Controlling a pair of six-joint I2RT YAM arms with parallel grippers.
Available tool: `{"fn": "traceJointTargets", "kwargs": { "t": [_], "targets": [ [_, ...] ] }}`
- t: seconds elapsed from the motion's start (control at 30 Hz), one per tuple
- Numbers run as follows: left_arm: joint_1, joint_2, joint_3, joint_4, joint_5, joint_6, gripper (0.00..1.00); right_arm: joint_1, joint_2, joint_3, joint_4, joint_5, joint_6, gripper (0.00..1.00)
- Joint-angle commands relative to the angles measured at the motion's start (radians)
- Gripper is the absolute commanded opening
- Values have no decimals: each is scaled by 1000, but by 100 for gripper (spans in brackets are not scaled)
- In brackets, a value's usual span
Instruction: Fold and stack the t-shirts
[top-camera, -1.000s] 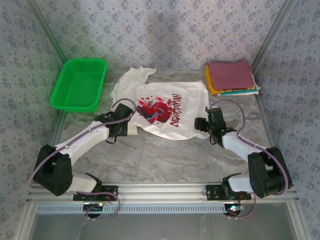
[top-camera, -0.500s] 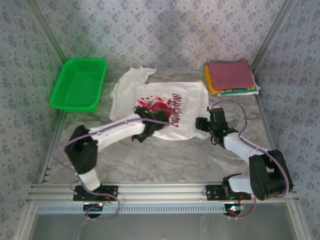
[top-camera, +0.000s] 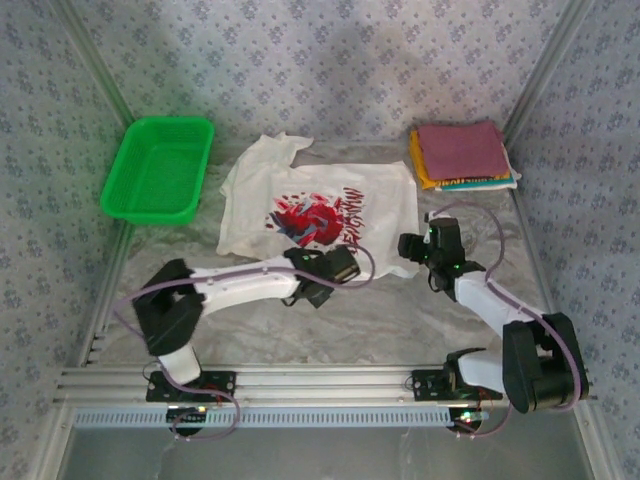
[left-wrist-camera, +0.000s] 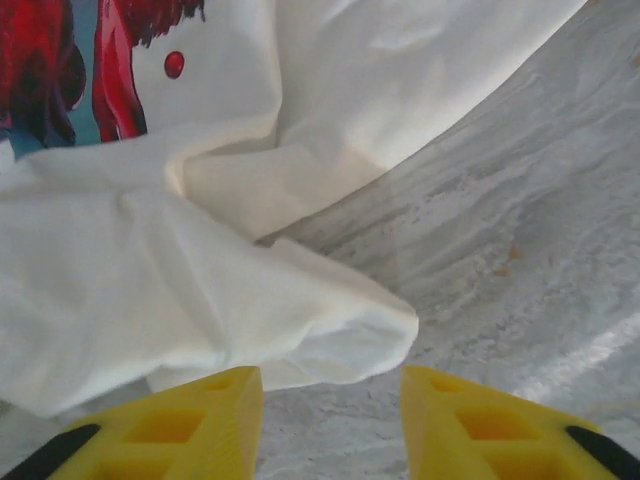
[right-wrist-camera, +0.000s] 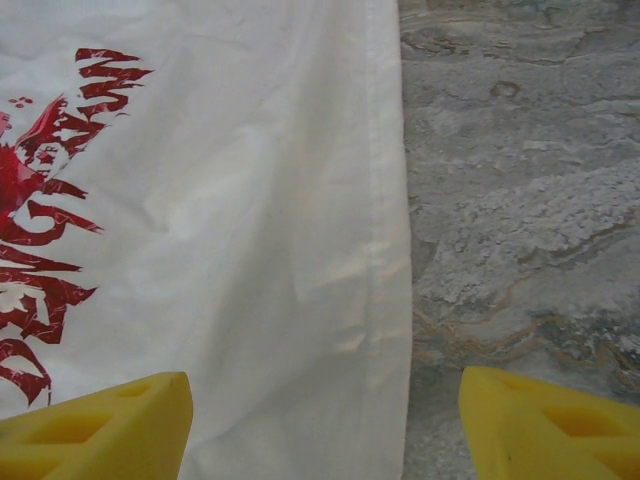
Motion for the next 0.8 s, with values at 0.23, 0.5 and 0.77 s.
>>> {"fn": "traceJointTargets", "kwargs": {
  "t": [0.23,0.5,0.77],
  "targets": [
    [412,-453,-420,293,308,-270,38,6,-13,8,-4,-36,-3,73],
    [571,-345,-497,409,524,-266,40,142,-18,49,-11,-26,-82,73],
    [586,-211,-458,497,524,-237,44,148,-9,56,-15,-20,-78,73]
  ]
}}
